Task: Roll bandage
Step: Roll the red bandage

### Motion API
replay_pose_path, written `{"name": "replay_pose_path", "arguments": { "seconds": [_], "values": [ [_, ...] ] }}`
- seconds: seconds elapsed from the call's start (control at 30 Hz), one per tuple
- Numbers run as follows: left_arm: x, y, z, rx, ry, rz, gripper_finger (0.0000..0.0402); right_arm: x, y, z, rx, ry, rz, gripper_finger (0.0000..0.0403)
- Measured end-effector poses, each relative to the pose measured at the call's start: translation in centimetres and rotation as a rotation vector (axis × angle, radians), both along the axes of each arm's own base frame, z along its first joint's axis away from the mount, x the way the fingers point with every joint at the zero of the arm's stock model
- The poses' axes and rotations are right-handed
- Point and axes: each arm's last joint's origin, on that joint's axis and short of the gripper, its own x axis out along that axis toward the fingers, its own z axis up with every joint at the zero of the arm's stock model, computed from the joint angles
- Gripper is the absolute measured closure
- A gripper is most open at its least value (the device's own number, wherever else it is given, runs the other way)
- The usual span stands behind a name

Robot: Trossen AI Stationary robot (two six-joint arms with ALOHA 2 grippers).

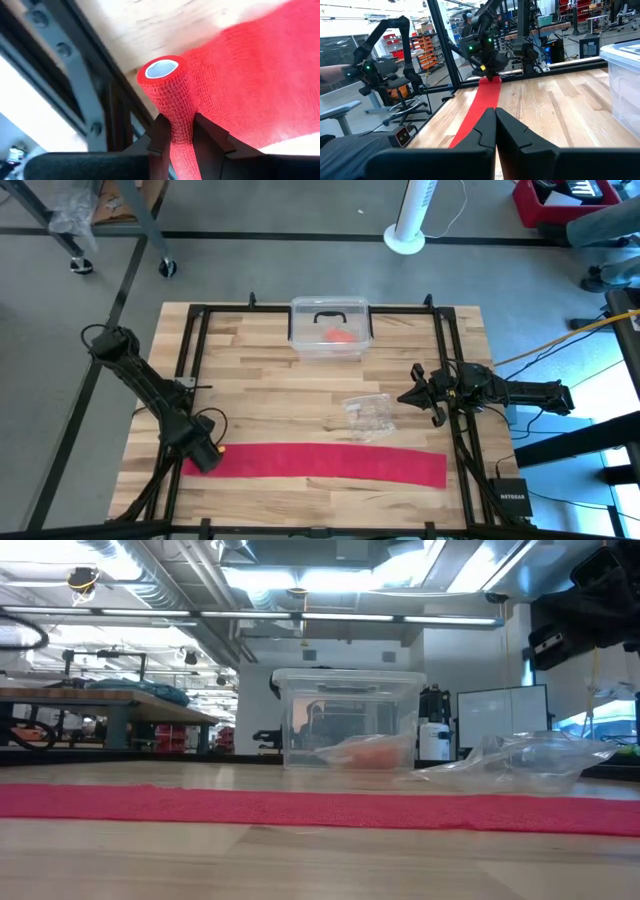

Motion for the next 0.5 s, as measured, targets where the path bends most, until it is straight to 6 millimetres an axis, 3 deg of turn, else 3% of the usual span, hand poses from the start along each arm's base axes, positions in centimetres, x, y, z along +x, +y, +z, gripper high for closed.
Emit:
{"name": "replay_pose_path", "arguments": {
  "seconds": [0.5],
  "values": [
    [1.9, -0.7, 7.2, 0.191, -0.249, -0.053, 0.0344, 0.0, 0.0, 0.0, 0.000, 0.000, 0.000, 0.0395]
  ]
}}
